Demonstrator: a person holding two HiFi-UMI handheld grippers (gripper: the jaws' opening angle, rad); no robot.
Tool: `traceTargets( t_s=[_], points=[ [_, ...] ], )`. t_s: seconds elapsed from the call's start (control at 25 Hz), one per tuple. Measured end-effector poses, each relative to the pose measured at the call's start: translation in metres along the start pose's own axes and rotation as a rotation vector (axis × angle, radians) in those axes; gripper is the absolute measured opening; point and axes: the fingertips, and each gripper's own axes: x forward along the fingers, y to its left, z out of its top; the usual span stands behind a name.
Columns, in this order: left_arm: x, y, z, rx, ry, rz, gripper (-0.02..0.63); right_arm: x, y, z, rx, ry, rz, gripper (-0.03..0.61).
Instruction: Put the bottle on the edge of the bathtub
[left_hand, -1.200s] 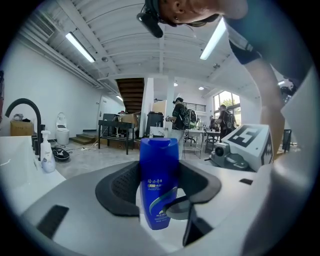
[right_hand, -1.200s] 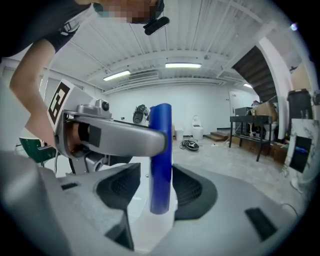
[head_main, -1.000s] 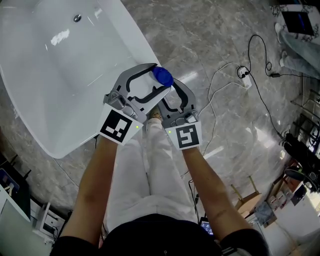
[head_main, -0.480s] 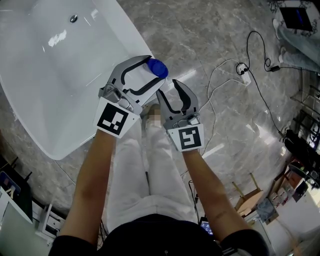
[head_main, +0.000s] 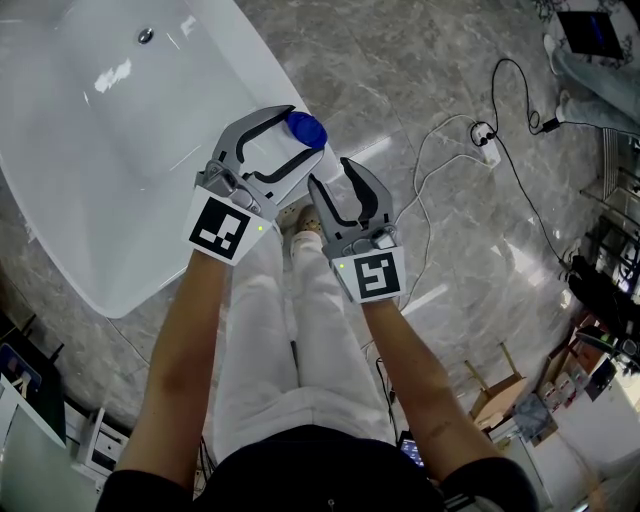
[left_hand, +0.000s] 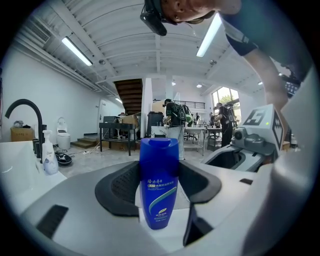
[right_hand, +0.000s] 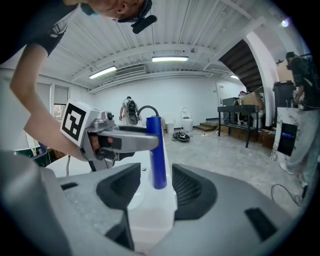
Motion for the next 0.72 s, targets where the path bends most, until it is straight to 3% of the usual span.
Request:
traceTargets(
  t_s=[0.24,0.48,0.6,0.72],
  points=[
    [0.002,0.004,0.004,-0.047,-0.010,-0.017,0.273,0.000,-0.003,0.010,-0.003,-0.009,-0.011,0.183],
    [-0.006,0.004,0.029,-0.008,-0.029,-0.023,0.281,-0.008,-0.002,0.040,-0.012,-0.068,-0.031,0.183],
    [-0.020,0.007,0.050,-0.033,-0.062,0.019,0.238,-0.019,0.000,0.066,-0.019,-0.109,-0.046,0.181],
    [-0.041,0.011,0.080,-0.126,-0.109,0.106,0.128,-0.037,0.003,0.098,-0.008,-0.148,-0.061,0.151]
  ],
)
